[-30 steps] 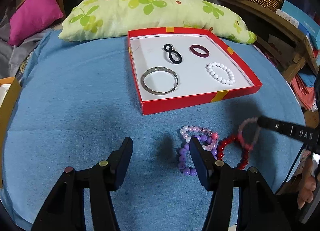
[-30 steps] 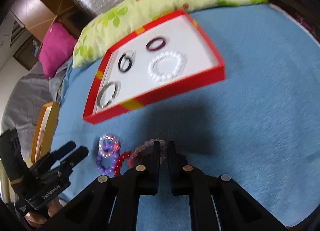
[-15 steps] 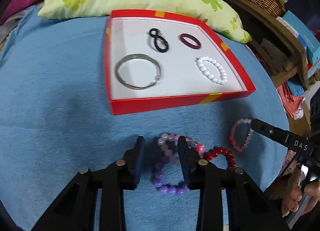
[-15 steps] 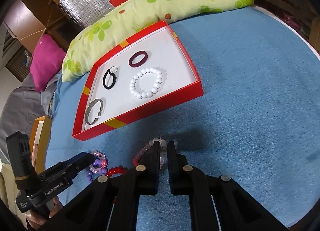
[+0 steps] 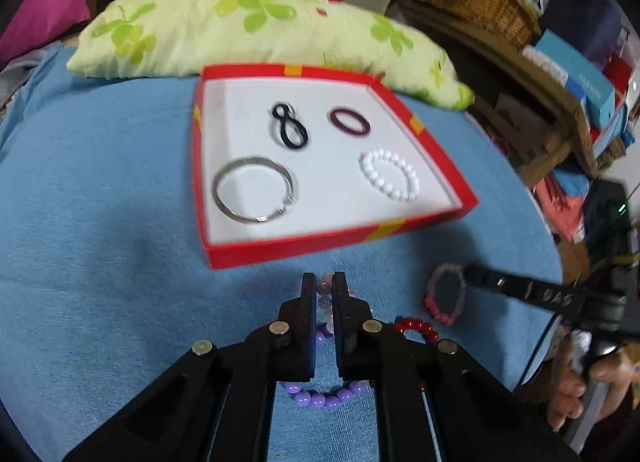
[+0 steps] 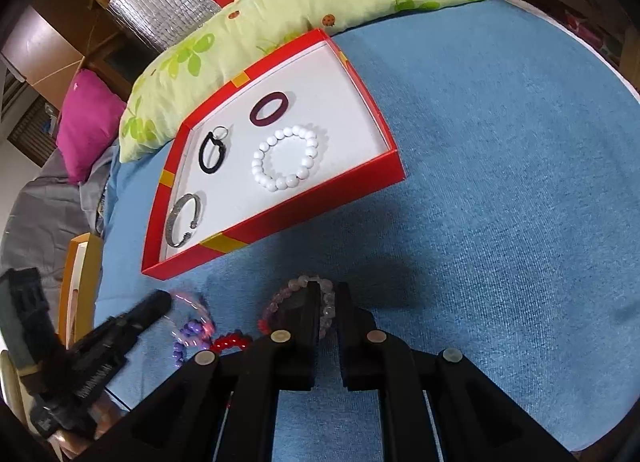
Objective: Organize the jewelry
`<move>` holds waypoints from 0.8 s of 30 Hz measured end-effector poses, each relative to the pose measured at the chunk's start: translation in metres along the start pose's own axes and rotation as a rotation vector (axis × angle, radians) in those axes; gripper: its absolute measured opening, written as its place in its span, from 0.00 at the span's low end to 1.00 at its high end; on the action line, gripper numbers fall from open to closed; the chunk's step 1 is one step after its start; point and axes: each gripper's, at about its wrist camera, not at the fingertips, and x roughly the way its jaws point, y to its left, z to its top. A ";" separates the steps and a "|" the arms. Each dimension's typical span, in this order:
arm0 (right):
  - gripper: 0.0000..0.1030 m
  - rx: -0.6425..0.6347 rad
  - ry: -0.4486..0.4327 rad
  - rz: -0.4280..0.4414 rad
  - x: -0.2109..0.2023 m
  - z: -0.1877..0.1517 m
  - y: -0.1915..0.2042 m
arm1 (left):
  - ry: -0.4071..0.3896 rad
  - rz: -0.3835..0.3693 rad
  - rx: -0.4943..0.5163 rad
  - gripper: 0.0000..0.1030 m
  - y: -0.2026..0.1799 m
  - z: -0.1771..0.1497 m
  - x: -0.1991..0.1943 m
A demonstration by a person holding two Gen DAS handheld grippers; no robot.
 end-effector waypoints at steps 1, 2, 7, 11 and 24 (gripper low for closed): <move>0.10 0.003 0.011 -0.009 0.002 -0.001 -0.001 | -0.012 0.003 -0.005 0.08 0.003 0.000 -0.004; 0.10 0.005 0.017 -0.010 0.003 -0.001 -0.001 | -0.018 0.006 -0.008 0.08 0.005 0.000 -0.006; 0.17 -0.029 0.014 -0.033 0.010 -0.005 0.004 | -0.019 0.034 -0.026 0.08 0.015 -0.002 -0.008; 0.17 -0.132 -0.017 -0.082 0.013 -0.010 0.018 | 0.000 0.061 -0.035 0.08 0.019 -0.005 -0.003; 0.09 -0.128 -0.082 -0.136 0.003 -0.005 0.012 | 0.033 0.174 -0.061 0.08 0.044 -0.012 0.001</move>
